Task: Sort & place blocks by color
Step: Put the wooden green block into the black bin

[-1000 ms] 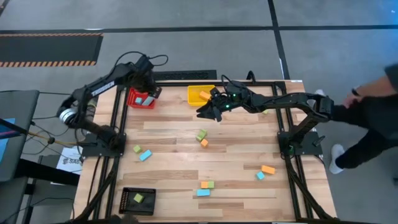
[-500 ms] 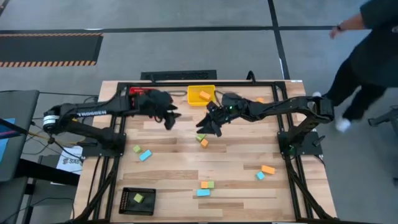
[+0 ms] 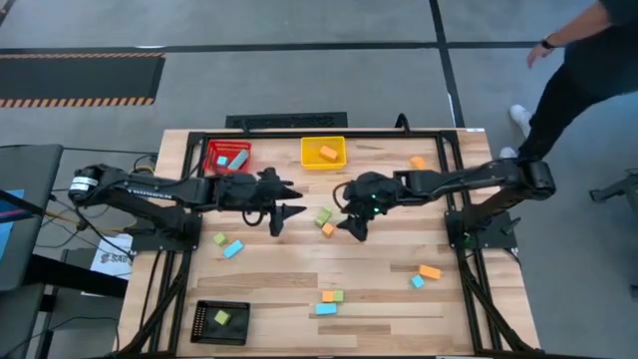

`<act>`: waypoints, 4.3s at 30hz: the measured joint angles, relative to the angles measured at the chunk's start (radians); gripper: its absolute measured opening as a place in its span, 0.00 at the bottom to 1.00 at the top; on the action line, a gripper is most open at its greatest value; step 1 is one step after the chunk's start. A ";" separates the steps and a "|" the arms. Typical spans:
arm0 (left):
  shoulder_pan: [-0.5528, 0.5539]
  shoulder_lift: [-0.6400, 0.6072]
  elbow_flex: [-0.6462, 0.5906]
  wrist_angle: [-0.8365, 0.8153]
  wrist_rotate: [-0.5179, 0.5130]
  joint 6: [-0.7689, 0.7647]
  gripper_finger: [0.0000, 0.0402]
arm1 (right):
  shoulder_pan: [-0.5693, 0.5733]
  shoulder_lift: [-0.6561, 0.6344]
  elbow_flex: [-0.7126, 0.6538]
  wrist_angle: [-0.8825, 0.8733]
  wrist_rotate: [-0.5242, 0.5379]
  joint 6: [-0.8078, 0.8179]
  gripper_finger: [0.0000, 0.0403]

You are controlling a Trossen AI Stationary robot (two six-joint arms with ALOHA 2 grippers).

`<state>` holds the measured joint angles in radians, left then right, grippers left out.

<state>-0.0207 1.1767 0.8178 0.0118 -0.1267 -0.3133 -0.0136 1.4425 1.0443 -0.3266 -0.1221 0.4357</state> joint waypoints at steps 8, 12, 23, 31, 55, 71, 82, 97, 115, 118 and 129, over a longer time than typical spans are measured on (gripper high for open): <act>-0.062 0.003 -0.024 0.052 -0.012 -0.008 0.45 | 0.117 -0.071 0.023 -0.217 0.109 0.162 0.70; -0.090 0.003 -0.024 0.048 -0.012 0.002 0.45 | 0.197 -0.093 0.023 -0.345 0.129 0.325 0.70; -0.133 0.003 -0.023 0.024 -0.012 0.045 0.45 | 0.499 -0.032 0.023 -0.656 0.042 0.884 0.70; -0.129 0.003 -0.023 0.009 -0.039 0.061 0.45 | 0.560 0.003 0.022 -0.682 0.139 0.776 0.70; -0.109 0.462 0.160 -0.079 0.235 0.411 0.67 | 0.341 -0.005 0.022 -0.387 0.125 0.275 0.70; -0.252 0.429 0.197 -0.474 0.096 0.276 0.67 | 0.409 0.252 0.011 0.153 0.098 0.008 0.70; -0.276 0.429 0.197 -0.472 0.093 0.272 0.67 | 0.556 0.382 0.027 0.246 0.321 -0.025 0.70; -0.276 0.429 0.196 -0.462 0.093 0.240 0.67 | 0.592 0.529 0.100 0.250 0.441 0.018 0.70; -0.277 0.429 0.192 -0.427 0.088 0.223 0.67 | 0.623 0.526 0.100 0.196 0.440 0.115 0.70; -0.277 0.429 0.192 -0.407 0.088 0.222 0.67 | 0.630 0.527 0.098 0.189 0.459 0.116 0.69; -0.276 0.429 0.192 -0.393 0.086 0.219 0.67 | 0.615 0.544 0.095 0.175 0.470 0.124 0.38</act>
<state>-0.2966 1.6058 1.0096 -0.3817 -0.0402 -0.0941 0.6013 1.9865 1.1390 -0.1513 0.3477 0.5596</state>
